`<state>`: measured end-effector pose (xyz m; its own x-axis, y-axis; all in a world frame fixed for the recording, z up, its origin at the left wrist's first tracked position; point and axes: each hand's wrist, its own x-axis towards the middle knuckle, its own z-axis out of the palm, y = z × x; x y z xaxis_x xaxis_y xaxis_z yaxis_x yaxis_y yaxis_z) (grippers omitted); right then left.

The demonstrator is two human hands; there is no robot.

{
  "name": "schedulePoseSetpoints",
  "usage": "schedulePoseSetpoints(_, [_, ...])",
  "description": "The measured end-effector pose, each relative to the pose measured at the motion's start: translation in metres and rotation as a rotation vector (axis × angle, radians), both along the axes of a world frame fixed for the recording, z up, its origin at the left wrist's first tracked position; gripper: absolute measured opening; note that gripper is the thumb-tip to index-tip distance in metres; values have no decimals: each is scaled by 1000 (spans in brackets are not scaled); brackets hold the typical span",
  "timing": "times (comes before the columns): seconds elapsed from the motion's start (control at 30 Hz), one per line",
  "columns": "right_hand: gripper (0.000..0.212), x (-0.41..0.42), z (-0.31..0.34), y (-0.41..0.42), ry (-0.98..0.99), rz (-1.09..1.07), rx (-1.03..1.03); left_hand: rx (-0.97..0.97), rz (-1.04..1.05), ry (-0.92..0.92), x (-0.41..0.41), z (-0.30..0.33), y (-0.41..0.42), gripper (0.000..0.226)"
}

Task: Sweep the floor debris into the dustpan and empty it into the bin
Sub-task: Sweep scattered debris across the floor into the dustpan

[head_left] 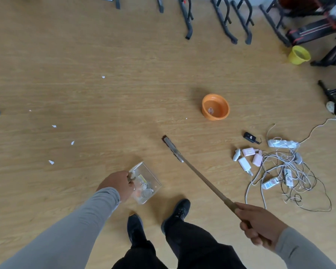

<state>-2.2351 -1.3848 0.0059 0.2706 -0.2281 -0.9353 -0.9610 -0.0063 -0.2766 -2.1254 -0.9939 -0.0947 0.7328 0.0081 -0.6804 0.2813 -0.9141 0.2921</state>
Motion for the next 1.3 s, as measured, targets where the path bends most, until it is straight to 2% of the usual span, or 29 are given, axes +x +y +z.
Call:
schedulePoseSetpoints(0.17, [27, 54, -17, -14, -100, -30, -73, -36, 47, -52, 33, 3, -23, 33])
schedulePoseSetpoints(0.43, [25, 200, -52, -82, -45, 62, -170, -58, 151, -68, 112, -5, -94, 32])
schedulePoseSetpoints(0.63, [21, 341, -79, -117, -7, 234, -245, -21, 196, -76, 181, -25, -147, 25])
schedulePoseSetpoints(0.77, [25, 412, -117, -112, 44, 353, -258, 3, 237, -46, 210, -46, -170, 12])
schedulePoseSetpoints(0.8, [22, 420, -125, -106, 26, 359, -275, 13, 239, -43, 217, -50, -175, 11])
schedulePoseSetpoints(0.87, [15, 422, -131, -97, 48, 618, -285, 27, 232, -36, 229, -56, -180, 12])
schedulePoseSetpoints(0.9, [13, 413, -137, -96, 53, 654, -268, 28, 236, -31, 233, -57, -181, 11])
schedulePoseSetpoints(0.93, [9, 404, -142, -95, 34, 592, -249, 28, 247, -29, 237, -56, -181, 9])
schedulePoseSetpoints(1.07, [29, 369, -102, -119, 174, 652, -71, 25, 249, -16, 245, -51, -172, 12])
schedulePoseSetpoints(1.1, [28, 367, -89, -134, 159, 679, -59, 25, 234, -12, 247, -49, -170, 13])
schedulePoseSetpoints(1.2, [26, 368, -44, -179, 117, 498, -25, 10, 219, 7, 248, -46, -168, 14])
schedulePoseSetpoints(1.3, [28, 361, -22, -188, 112, 494, -70, -4, 226, 22, 244, -44, -166, 21])
